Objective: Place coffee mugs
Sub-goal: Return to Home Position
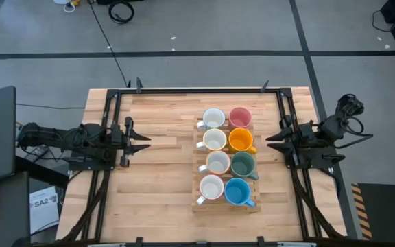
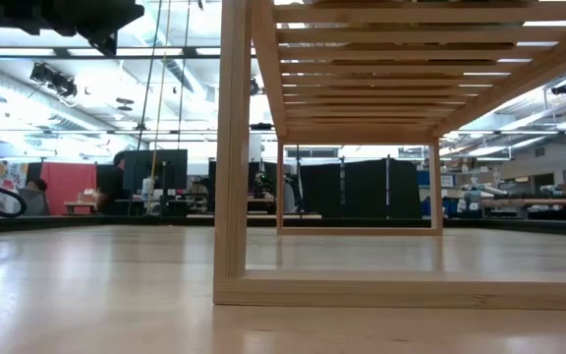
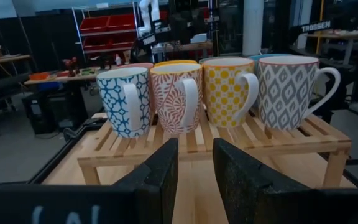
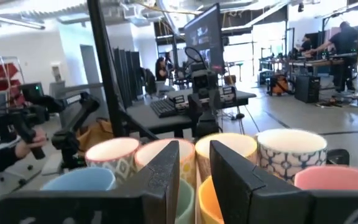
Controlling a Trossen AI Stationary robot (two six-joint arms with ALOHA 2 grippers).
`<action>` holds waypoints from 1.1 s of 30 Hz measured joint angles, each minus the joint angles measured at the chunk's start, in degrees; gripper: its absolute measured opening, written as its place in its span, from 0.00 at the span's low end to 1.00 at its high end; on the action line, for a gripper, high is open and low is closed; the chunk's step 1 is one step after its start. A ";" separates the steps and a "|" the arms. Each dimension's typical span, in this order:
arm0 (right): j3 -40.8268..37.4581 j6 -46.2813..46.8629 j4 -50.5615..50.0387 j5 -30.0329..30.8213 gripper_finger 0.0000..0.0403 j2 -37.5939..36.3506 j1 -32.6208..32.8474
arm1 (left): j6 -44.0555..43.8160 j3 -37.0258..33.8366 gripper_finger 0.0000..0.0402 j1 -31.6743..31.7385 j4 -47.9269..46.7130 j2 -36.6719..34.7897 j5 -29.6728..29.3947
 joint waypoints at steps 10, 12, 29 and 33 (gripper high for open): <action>-8.60 -0.52 6.64 -1.19 0.23 -2.31 0.00 | -1.03 -0.71 0.27 0.00 1.51 0.00 0.00; -10.26 -1.67 8.97 -1.86 0.23 -2.67 0.00 | -1.03 -0.71 0.27 0.00 1.58 0.00 0.01; -17.59 -12.46 22.99 -13.11 0.22 -3.00 -17.24 | -1.09 -0.71 0.27 0.00 1.84 0.00 0.02; -17.49 -11.96 21.86 -16.59 0.22 -4.53 -21.06 | -1.13 -0.71 0.27 0.00 1.84 0.00 0.02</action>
